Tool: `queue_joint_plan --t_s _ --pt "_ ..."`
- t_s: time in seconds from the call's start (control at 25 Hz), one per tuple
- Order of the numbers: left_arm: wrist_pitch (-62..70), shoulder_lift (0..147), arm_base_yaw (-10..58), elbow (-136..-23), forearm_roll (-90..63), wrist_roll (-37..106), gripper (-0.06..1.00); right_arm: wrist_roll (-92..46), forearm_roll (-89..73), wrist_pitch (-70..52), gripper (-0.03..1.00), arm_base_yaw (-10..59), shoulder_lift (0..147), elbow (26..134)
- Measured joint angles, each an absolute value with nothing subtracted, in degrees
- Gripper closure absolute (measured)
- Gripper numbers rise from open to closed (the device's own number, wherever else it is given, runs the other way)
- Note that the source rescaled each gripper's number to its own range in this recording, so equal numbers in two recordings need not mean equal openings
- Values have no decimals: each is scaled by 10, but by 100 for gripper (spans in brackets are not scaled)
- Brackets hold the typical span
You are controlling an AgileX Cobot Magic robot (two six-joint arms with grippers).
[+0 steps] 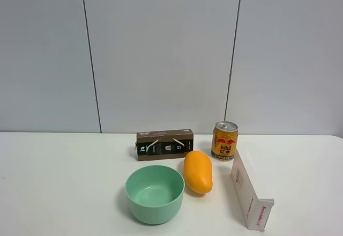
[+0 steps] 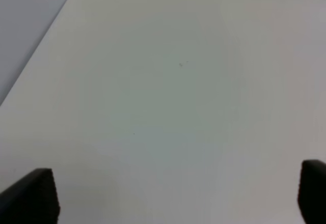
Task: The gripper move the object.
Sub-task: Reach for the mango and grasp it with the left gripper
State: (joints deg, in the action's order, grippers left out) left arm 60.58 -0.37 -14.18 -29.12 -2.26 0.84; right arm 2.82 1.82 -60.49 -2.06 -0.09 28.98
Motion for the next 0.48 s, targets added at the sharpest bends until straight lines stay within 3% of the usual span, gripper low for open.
queue_joint_plan --t_s 0.04,0.48 --pt "606 -4 -142 -291 -23 8 4 28 18 -605 -3 -21 -1 290" --pt "606 -4 -142 -291 -23 8 4 28 18 -605 -3 -21 -1 290"
